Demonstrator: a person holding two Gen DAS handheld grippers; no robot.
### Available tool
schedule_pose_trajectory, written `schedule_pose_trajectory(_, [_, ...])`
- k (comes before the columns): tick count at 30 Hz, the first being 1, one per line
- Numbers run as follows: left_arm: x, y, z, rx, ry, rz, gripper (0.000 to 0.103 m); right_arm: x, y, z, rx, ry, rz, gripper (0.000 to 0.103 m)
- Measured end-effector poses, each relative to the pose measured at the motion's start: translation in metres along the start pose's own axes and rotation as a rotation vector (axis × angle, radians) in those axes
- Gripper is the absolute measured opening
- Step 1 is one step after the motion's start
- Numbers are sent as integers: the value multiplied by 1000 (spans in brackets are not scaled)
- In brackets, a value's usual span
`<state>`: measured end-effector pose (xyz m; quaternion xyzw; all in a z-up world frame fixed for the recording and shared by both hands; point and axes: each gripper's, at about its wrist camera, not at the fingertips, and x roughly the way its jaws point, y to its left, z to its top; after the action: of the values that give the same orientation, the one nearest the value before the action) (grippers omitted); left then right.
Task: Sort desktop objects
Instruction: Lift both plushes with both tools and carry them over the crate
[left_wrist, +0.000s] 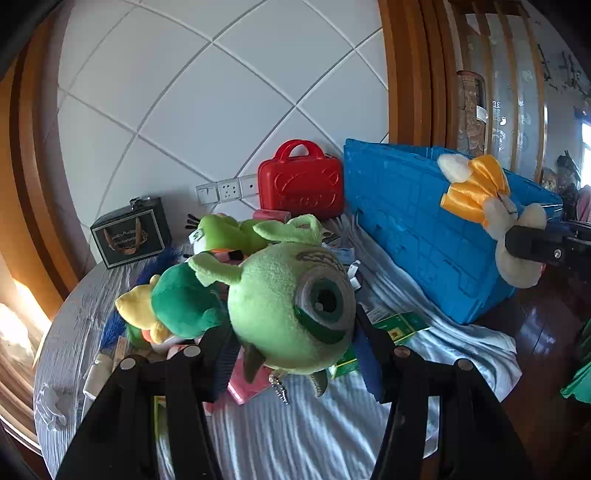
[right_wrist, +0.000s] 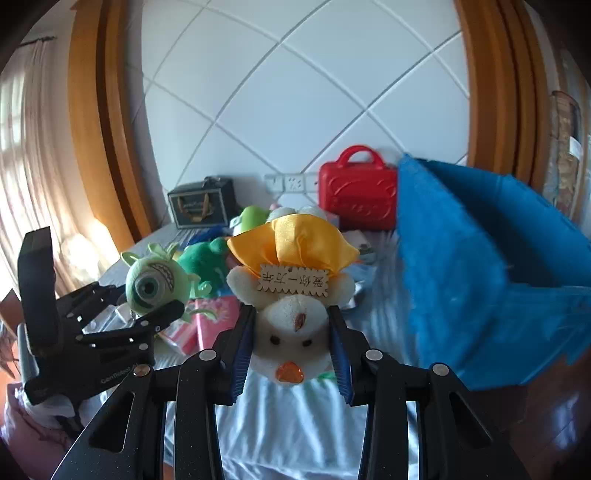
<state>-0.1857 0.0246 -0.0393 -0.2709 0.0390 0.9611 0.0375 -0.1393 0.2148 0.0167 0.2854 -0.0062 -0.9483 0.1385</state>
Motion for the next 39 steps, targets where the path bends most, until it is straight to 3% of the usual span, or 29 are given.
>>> schedule_pose_trajectory(11, [-7,-135,57,74,-89,-21,55,-71,-108,8,54,-112,-146,38])
schedule_pose_trajectory(23, [30,-203,136,145,-214,-138,55,-76,-186,51,102,-168,-286,38])
schedule_pose_trajectory(29, [58,-231,180,162,-201,-176,55,-66,-228,73,114,-135,-352,38])
schedule_pose_trajectory(34, [85,-259,221,127,-141,-242,56,-54,-271,102,86,-111,-396,38])
schedule_pose_trajectory(39, [121,-288,275,56,-70,-298,56,-22,-331,143,28,-57,-362,38])
